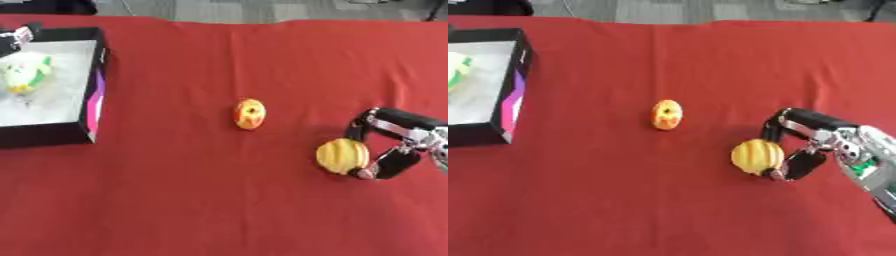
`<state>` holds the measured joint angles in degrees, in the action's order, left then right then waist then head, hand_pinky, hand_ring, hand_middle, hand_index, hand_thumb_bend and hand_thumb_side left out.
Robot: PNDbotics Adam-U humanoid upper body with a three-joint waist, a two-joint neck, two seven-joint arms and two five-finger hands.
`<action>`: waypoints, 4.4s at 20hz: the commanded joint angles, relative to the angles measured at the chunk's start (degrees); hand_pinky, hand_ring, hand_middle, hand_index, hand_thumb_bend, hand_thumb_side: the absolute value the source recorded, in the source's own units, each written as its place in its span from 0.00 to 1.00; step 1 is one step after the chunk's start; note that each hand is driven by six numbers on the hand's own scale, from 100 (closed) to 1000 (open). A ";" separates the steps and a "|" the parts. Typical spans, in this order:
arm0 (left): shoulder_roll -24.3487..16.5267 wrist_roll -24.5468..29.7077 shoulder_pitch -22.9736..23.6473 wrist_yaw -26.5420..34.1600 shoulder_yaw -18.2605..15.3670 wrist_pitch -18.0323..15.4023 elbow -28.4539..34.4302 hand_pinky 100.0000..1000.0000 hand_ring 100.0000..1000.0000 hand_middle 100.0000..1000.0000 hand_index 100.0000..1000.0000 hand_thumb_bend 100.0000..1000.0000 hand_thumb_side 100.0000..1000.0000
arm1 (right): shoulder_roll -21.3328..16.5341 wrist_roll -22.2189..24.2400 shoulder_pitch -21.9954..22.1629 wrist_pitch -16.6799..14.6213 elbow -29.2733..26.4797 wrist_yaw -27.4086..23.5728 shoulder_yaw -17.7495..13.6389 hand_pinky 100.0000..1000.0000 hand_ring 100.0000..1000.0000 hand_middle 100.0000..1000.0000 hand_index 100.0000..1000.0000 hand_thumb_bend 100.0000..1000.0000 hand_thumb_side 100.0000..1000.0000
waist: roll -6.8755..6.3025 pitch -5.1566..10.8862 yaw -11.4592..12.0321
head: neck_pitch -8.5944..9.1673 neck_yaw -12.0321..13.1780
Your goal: Pick up the objects with one hand, pass them to the other hand, and then place them into the box on the other side of the table.
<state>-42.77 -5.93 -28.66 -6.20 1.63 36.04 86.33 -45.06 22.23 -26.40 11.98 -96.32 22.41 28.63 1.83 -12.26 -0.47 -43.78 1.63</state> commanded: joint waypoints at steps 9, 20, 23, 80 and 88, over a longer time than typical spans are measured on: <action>-2.08 -0.30 -0.02 0.33 -0.88 -0.07 1.12 0.75 0.84 0.71 0.72 0.55 0.52 | -3.69 0.47 -3.40 2.89 -7.44 -12.51 -5.61 0.75 0.61 0.46 0.53 0.24 0.00 | -0.40 1.22 -0.37 | -0.33 0.53; -1.94 0.19 -0.27 0.52 -0.37 -0.40 1.99 0.75 0.83 0.70 0.72 0.55 0.52 | 2.98 -4.98 -6.28 3.85 -9.65 -17.29 -7.94 0.74 0.61 0.45 0.53 0.16 0.00 | -0.95 1.43 -0.51 | -0.33 0.91; -1.89 1.07 -0.77 0.38 0.39 -0.80 2.76 0.74 0.83 0.70 0.72 0.55 0.52 | 6.29 -7.03 -7.35 3.44 -8.53 -17.16 -7.17 0.74 0.61 0.45 0.53 0.14 0.00 | -1.22 1.53 -0.38 | -0.33 0.88; 4.79 33.71 -18.02 -6.24 23.10 0.76 10.56 0.74 0.81 0.76 0.80 0.55 0.37 | 33.84 -19.00 -14.18 -12.22 7.87 -5.52 1.40 0.73 0.62 0.45 0.54 0.05 0.00 | -3.33 2.74 2.57 | -0.33 -0.82; 5.39 38.88 -18.03 -6.85 23.17 -1.75 11.51 0.74 0.82 0.73 0.78 0.60 0.20 | 34.32 -18.49 -14.62 -12.16 7.88 -5.05 1.55 0.73 0.62 0.45 0.55 0.05 0.00 | -3.30 2.56 2.52 | -0.33 -0.95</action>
<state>-36.71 31.61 -45.63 -12.70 25.25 34.13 96.96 -11.07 3.58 -39.81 0.00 -87.59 17.12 30.47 -0.62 -11.67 2.05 -43.78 0.80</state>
